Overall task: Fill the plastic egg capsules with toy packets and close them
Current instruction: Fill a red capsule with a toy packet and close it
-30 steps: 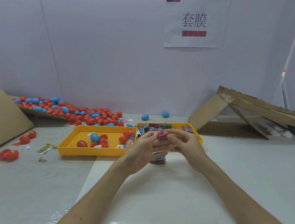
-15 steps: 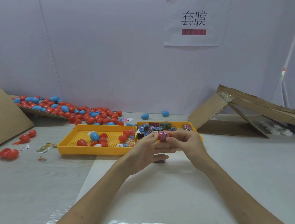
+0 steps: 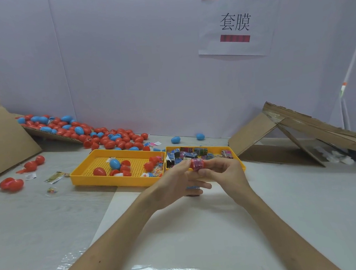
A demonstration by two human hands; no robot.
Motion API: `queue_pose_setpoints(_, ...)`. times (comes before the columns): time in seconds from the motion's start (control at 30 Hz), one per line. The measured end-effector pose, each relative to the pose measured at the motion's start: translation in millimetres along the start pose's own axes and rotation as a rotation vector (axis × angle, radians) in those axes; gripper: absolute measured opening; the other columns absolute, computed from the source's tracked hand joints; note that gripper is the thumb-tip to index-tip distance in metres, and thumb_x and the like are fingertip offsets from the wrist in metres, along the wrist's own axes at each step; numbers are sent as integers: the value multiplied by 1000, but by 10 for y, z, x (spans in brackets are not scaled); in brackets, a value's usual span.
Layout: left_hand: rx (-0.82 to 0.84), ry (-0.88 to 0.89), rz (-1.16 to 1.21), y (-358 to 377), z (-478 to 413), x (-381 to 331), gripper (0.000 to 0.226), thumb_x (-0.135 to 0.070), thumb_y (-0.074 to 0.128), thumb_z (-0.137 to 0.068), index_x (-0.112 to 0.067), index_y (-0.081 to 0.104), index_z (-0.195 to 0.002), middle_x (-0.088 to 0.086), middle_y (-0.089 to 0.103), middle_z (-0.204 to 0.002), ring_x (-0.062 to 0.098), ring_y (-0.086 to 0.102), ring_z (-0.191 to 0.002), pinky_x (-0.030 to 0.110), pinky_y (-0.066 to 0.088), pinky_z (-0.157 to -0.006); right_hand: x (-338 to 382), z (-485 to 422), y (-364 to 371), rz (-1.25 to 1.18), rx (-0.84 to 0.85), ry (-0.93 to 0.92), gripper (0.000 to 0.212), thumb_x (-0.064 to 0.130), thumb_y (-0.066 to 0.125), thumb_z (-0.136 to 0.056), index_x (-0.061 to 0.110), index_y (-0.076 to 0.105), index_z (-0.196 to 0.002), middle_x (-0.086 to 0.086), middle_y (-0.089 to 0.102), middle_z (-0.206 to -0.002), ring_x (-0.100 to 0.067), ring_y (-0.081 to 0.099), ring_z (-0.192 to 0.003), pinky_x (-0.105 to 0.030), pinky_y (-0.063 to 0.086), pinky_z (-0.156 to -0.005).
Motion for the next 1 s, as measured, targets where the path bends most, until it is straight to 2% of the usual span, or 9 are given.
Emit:
queue_pose_setpoints(0.1, -31, 24, 18, -7, -11, 2, 52, -56, 32, -104, -27, 68, -128, 8, 70, -126, 19, 68, -110, 32, 55, -93, -4, -5, -9, 10, 2, -7, 19, 15, 82, -80, 21, 79, -98, 4, 78, -92, -11, 74, -89, -20, 55, -76)
queue_pose_setpoints(0.23, -167, 87, 106, -45, -47, -24, 40, -42, 57, -100, -19, 56, -133, 8, 71, -126, 26, 69, -114, 35, 57, -91, 2, -16, 4, -13, -23, 13, 36, 28, 83, -77, 27, 74, -112, 9, 76, -101, -10, 71, -97, -21, 56, -78)
queue_pose_setpoints(0.37, -236, 152, 144, -52, -46, -34, 34, -22, 66, -95, -19, 60, -128, 8, 75, -112, 27, 73, -102, 30, 59, -81, 2, -36, -70, -56, -131, -12, 16, 18, 78, -86, 23, 77, -101, 5, 77, -95, -12, 72, -94, -22, 54, -77)
queue_pose_setpoints(0.47, -246, 173, 109, -37, -38, -33, 43, -21, 73, -86, -18, 62, -127, 8, 74, -113, 29, 73, -104, 31, 59, -82, 2, -26, -74, -36, -121, -16, 10, 14, 76, -87, 19, 79, -95, 3, 78, -90, -9, 72, -85, -20, 53, -70)
queue_pose_setpoints(0.67, -260, 200, 38, -32, -40, -27, 46, -21, 75, -84, -19, 60, -128, 6, 75, -115, 28, 72, -108, 29, 58, -83, -5, -34, -76, -44, -129, 0, 8, 13, 80, -83, 16, 81, -90, 0, 78, -85, -13, 73, -84, -22, 55, -73)
queue_pose_setpoints(0.8, -271, 218, 12, -58, -50, -18, 37, -9, 70, -93, -14, 59, -128, 10, 74, -117, 30, 72, -108, 34, 59, -88, 0, -34, -79, -43, -118, 12, 7, 11, 80, -82, 19, 80, -83, -1, 77, -81, -13, 72, -77, -21, 55, -70)
queue_pose_setpoints(1.0, -280, 213, -24, -58, -48, -29, 37, -12, 70, -93, -17, 60, -128, 9, 74, -118, 30, 72, -107, 33, 59, -86, -13, -42, -90, 13, -53, 64, 5, 13, 75, -88, 17, 75, -87, 3, 73, -78, -11, 69, -74, -22, 54, -65)
Point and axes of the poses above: each hand's wrist, its own z-axis away from the middle knuckle, its own y-axis out of the palm, x = y × z, the point moved 2 cm from there along -z, towards the middle knuckle
